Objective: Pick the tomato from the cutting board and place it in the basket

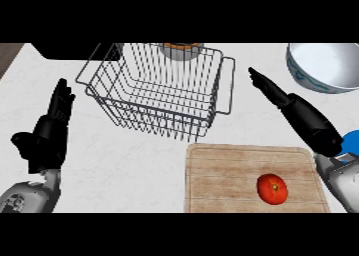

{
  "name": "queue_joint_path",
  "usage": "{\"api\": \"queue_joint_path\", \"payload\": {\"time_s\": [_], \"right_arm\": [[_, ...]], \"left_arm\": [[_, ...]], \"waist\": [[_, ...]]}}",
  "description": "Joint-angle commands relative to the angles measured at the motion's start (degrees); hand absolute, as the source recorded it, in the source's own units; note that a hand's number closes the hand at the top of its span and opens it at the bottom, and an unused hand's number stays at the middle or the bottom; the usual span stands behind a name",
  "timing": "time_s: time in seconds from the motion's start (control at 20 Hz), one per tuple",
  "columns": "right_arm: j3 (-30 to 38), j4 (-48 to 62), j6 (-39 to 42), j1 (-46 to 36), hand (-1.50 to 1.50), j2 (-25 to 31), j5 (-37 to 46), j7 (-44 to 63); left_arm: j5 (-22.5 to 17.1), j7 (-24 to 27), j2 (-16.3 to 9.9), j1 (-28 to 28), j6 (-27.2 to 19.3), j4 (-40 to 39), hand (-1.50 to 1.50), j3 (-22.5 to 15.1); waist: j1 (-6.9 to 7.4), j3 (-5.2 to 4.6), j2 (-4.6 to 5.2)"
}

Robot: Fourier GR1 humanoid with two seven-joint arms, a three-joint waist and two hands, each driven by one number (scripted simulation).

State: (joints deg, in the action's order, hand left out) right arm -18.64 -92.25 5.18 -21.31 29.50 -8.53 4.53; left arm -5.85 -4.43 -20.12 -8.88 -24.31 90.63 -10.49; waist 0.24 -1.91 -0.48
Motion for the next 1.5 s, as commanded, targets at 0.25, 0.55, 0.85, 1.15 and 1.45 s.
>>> {"api": "queue_joint_path", "payload": {"time_s": [0.25, 0.55, 0.85, 1.15, 1.45], "right_arm": [[19.60, 4.46, 9.58, -2.01, 1.50, -3.93, -24.96, -16.42], [-3.36, -7.88, 4.36, 9.42, -1.50, -5.41, 11.69, -33.48], [-6.38, -24.69, -2.53, 12.64, -1.50, -8.74, 15.67, -9.04], [-4.11, -31.75, 6.65, 6.50, -1.50, 3.87, 18.24, 13.93], [6.66, -32.79, 15.32, -3.03, -1.50, 15.99, 19.12, 30.21]], "left_arm": [[-4.75, -4.36, -4.27, 0.96, 6.99, -4.29, 0.00, 2.88], [-11.20, -5.42, -5.94, -0.21, 15.51, -9.40, 0.00, 5.67], [-9.72, -5.73, -5.26, -0.15, 15.90, -9.19, 0.00, 6.59], [-9.23, -7.30, -5.49, -2.57, 14.99, -10.57, 0.00, 6.54], [-10.42, -5.40, -6.02, -1.12, 16.83, -11.58, 0.00, 8.01]], "waist": [[-0.46, 2.36, 1.18], [-1.18, 1.92, 0.49], [-0.65, 1.85, 0.27], [-1.99, 1.59, -0.04], [-1.42, 1.46, 0.03]]}}
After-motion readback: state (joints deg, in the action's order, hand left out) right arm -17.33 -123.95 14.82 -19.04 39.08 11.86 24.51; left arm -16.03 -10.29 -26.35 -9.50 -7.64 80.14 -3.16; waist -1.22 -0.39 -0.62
